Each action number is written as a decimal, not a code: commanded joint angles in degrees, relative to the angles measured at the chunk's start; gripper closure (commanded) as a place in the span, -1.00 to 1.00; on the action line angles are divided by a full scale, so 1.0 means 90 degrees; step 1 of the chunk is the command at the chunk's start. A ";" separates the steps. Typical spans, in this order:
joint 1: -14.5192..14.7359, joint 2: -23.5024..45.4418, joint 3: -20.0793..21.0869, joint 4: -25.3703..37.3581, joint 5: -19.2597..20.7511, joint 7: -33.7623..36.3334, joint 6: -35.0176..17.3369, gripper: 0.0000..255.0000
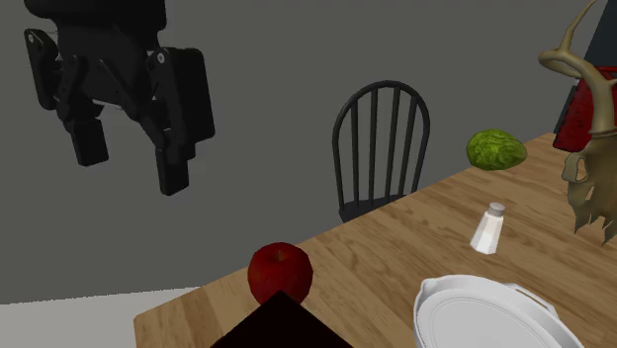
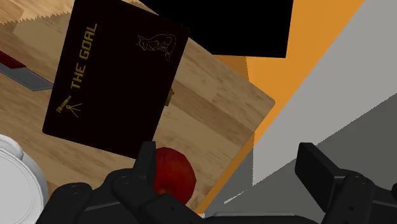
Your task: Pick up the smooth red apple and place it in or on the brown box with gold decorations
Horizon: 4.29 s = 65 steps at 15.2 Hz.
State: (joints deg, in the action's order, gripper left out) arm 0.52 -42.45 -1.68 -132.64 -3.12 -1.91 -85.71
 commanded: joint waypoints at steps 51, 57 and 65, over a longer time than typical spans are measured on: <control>-0.0071 0.3856 -0.0054 0.0647 0.0652 -0.0413 -0.2894 1.00; -0.0069 0.3698 -0.0049 0.1005 0.0647 -0.0429 -0.2378 1.00; -0.0065 0.3565 -0.0042 0.1556 0.0641 -0.0450 -0.1694 1.00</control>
State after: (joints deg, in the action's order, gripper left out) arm -0.08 -10.19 -2.08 -119.13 2.66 -5.95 -101.63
